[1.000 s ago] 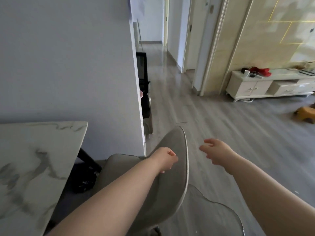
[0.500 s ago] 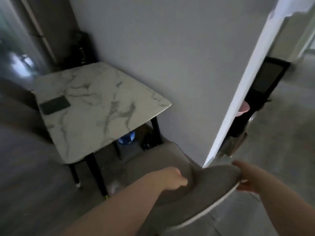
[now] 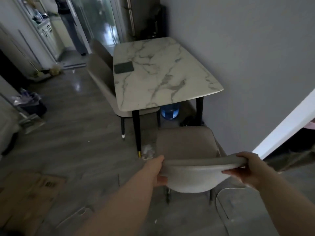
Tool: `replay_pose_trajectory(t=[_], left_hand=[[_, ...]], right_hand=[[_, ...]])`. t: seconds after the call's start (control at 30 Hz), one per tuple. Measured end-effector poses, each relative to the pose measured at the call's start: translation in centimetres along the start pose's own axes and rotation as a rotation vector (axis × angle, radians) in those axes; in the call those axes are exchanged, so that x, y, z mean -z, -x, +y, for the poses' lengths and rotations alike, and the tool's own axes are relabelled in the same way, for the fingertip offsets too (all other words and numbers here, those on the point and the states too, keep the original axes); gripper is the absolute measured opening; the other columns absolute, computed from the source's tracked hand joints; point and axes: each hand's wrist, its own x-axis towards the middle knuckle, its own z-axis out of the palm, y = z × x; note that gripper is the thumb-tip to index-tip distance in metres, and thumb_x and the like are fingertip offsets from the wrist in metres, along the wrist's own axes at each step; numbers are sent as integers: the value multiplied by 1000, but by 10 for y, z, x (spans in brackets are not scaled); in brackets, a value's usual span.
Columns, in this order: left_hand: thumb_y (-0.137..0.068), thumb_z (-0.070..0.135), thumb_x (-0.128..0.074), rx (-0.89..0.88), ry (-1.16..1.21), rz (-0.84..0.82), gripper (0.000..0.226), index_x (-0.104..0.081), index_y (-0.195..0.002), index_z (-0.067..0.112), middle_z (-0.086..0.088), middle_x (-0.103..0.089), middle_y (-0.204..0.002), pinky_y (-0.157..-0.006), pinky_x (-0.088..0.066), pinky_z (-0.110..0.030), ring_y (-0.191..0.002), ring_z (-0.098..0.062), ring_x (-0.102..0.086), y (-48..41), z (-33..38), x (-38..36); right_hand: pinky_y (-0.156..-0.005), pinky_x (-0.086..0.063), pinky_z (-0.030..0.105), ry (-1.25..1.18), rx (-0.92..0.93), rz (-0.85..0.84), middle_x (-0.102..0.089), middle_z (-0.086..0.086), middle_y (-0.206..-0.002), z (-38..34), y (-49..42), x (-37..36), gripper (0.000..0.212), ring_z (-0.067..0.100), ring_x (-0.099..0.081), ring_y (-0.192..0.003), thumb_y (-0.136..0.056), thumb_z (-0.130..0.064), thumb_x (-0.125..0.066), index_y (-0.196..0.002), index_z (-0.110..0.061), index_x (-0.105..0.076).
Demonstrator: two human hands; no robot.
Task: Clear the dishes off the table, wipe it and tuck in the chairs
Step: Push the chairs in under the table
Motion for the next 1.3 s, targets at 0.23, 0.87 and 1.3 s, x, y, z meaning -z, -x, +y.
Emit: replay_pose_trajectory(t=[0.23,0.87,1.3], left_hand=[[-96,16,-53,-18,339,84,11,-54,-97,5,-14,-57,-85,-39,-54,-33,-73,-25,-57,-16,-14,24],[-92,6,-57,-200,502,272,15,-54,-78,2,-16,-56,-81,-34,-50,-27,-66,-23,-54,-75,120,-26],[-92,7,-58,-150,609,327,10,-54,-93,-2,-16,-56,-84,-40,-54,-27,-71,-22,-56,-134,181,-34]], right_hand=[[-61,-58,54,-33,43,-132,-53,20,-104,4,-9,-33,8,39,-56,-94,-89,-4,-50,-97,-5,-52],[-69,-56,51,-86,1,-242,-53,17,-100,-91,-126,-88,4,35,-56,-91,-93,-8,-47,-89,-8,-50],[-51,-58,36,-31,24,-276,-55,14,-95,-147,-194,-151,3,29,-58,-86,-89,-7,-51,-90,-5,-51]])
